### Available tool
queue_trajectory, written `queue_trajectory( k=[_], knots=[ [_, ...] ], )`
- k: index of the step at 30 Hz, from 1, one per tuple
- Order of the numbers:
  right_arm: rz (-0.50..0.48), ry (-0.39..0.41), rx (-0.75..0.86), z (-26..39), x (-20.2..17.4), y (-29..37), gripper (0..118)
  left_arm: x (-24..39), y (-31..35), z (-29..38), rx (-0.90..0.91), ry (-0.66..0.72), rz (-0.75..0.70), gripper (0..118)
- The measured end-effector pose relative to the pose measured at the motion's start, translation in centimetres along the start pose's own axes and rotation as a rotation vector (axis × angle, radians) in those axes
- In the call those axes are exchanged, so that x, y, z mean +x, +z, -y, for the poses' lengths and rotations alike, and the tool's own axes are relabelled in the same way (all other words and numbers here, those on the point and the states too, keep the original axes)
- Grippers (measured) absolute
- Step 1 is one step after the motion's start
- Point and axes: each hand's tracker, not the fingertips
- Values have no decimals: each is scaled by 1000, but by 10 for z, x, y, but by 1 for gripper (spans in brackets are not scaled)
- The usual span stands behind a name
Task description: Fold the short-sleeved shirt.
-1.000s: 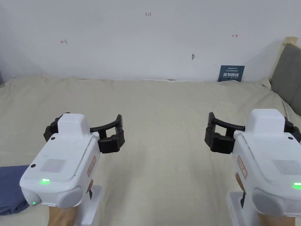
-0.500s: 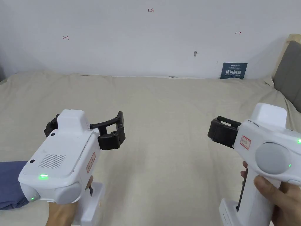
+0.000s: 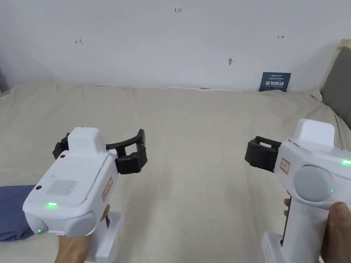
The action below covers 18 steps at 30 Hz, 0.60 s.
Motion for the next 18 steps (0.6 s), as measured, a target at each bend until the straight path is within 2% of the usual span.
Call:
queue_trajectory(
  k=[3, 5, 7, 11, 16, 18],
  knots=[
    [10, 7, 7, 1, 0, -3, 118, 0, 0, 0, 0, -4, 2, 118],
    [-20, -14, -19, 1, 3, -4, 118, 1, 1, 0, 0, -6, 2, 118],
    [0, -23, -11, 3, 1, -4, 118, 1, 1, 0, 0, -4, 2, 118],
    [-8, 7, 56, 6, 3, -4, 118, 0, 1, 0, 1, 2, 0, 118],
    [-54, -12, 174, 10, 6, 1, 118, 0, 1, -1, 3, 2, -1, 118],
    [-67, 12, 228, 13, 7, 3, 118, 0, 1, -2, 5, 4, -2, 118]
  ],
)
